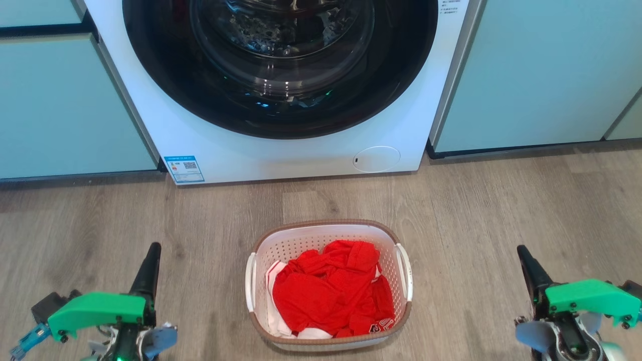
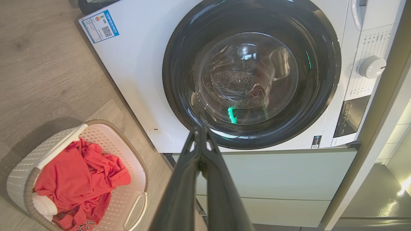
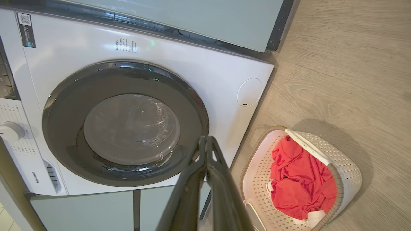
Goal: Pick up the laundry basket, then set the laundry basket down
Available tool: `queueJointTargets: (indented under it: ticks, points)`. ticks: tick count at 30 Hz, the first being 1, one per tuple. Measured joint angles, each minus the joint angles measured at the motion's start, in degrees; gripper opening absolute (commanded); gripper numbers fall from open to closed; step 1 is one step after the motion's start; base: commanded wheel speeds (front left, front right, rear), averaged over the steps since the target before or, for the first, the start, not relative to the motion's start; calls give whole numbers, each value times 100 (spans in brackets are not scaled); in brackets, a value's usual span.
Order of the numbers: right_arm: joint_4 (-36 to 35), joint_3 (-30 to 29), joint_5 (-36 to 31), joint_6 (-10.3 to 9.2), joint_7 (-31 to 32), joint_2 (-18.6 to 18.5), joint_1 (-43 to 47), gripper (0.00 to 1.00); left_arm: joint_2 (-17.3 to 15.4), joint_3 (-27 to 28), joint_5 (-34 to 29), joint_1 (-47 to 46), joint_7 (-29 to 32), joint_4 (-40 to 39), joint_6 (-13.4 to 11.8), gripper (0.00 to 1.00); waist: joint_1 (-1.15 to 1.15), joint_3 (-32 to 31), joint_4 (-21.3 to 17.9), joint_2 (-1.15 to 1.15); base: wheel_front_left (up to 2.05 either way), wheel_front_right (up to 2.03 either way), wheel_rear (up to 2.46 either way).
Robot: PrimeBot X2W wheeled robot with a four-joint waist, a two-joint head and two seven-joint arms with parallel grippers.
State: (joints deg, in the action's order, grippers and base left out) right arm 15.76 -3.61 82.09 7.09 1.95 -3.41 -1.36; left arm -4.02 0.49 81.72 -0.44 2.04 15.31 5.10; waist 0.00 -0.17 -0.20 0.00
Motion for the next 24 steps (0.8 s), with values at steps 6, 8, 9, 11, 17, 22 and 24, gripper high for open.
queueJointTargets:
  ticks: [6, 8, 9, 11, 17, 22, 24]
  points:
    - [0, -65, 464, 0, 108, 0, -97, 0, 22, 64, 477, -88, 127, 12, 66, 0, 0, 15, 9, 0, 0, 0, 0]
    - [0, -91, 583, 0, 143, 0, -98, 0, 30, 97, 601, -120, 144, 13, 96, 0, 0, 20, 11, 0, 0, 0, 0]
    - [0, -102, 649, 0, 154, 0, -98, 0, 33, 120, 669, -130, 155, 13, 100, 0, 0, 22, 12, 0, 0, 0, 0]
    - [0, -136, 786, 0, 202, 0, -99, 0, 35, 165, 804, -147, 194, 22, 114, 0, 0, 26, 15, 0, 0, 0, 0]
    - [1, -193, 1107, 0, 259, 0, -142, 0, 43, 214, 1136, -243, 269, 38, 200, 0, 0, 36, 20, 0, 0, 0, 0]
    - [1, -207, 1128, 0, 260, 0, -211, 0, 45, 225, 1160, -254, 296, 38, 200, 0, 0, 36, 20, 0, 0, 0, 0]
    - [1, -213, 1128, 0, 263, 0, -211, 0, 47, 226, 1160, -254, 296, 38, 200, 0, 0, 36, 20, 0, 0, 0, 0]
